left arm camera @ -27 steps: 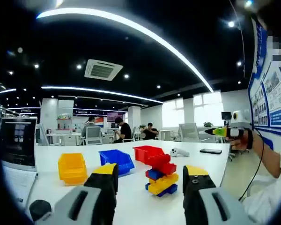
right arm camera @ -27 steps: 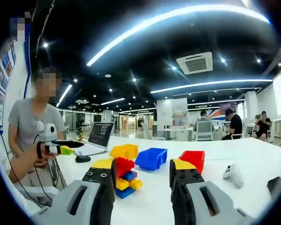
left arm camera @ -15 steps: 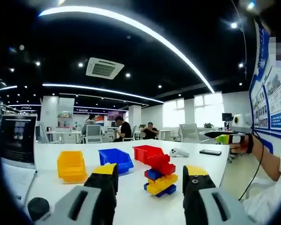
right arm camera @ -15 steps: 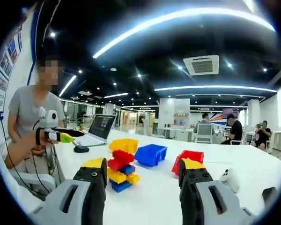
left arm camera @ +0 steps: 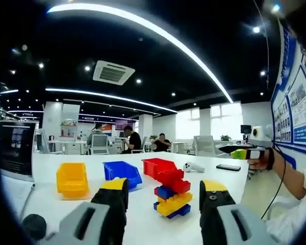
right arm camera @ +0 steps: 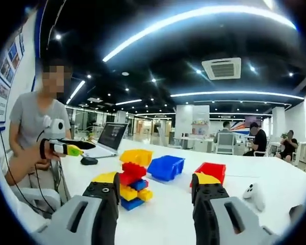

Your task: Take apart the toy blocks one by one and place each separated block into its matching bin, sorting the blocks by their type until all the connected pieces are disassembled and separated into the correct bins

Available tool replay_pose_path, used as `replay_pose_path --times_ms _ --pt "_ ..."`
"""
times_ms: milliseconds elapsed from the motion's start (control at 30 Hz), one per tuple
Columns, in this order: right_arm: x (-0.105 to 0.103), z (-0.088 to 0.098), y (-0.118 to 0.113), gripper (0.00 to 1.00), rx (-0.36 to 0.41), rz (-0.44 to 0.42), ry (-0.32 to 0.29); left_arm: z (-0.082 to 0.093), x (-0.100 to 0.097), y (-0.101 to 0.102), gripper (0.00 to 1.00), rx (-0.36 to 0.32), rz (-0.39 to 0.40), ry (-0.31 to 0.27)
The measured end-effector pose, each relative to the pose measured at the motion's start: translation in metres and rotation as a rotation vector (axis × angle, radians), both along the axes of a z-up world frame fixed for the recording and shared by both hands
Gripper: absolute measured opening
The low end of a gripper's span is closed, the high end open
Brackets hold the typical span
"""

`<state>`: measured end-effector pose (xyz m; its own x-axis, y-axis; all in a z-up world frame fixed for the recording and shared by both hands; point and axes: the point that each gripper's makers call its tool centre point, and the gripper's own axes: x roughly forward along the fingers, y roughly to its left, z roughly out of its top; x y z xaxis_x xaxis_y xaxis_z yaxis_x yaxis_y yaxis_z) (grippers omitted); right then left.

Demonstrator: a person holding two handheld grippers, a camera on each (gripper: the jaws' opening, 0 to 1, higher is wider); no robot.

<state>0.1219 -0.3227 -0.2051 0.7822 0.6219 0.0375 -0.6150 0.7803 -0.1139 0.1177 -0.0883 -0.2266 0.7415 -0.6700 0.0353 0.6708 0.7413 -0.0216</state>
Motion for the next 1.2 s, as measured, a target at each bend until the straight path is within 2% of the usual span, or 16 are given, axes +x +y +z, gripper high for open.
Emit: replay_pose_path --times_ms 100,167,233,333,500,567,633,767,1033,1200 --pt "0.009 -0.003 0.008 0.57 -0.031 0.024 0.013 -0.003 0.005 -0.010 0.57 0.012 -0.012 0.007" --pt "0.015 -0.006 0.013 0.57 -0.066 0.041 0.021 -0.005 0.009 -0.016 0.57 0.042 -0.008 -0.019" --pt "0.023 -0.010 0.021 0.57 -0.120 0.073 0.028 -0.006 0.012 -0.020 0.57 0.041 -0.013 -0.018" --pt "0.034 -0.011 0.031 0.57 -0.154 0.106 0.033 -0.008 0.016 -0.026 0.57 0.022 -0.030 -0.007" --pt "0.045 -0.015 0.057 0.56 -0.144 0.221 0.078 -0.017 0.025 -0.038 0.57 0.030 -0.060 0.007" --pt "0.051 -0.017 0.069 0.55 -0.151 0.277 0.089 -0.014 0.029 -0.045 0.56 0.032 -0.081 -0.055" --pt "0.059 -0.024 0.081 0.56 -0.201 0.325 0.091 -0.020 0.032 -0.051 0.57 0.036 -0.083 -0.031" --pt "0.073 -0.028 0.098 0.56 -0.213 0.391 0.105 -0.027 0.037 -0.062 0.58 0.052 -0.096 -0.021" --pt "0.089 -0.040 0.120 0.50 -0.205 0.483 0.148 -0.046 0.042 -0.085 0.58 0.067 -0.123 0.025" --pt "0.091 -0.053 0.131 0.48 -0.231 0.507 0.162 -0.050 0.041 -0.094 0.58 0.070 -0.126 0.026"
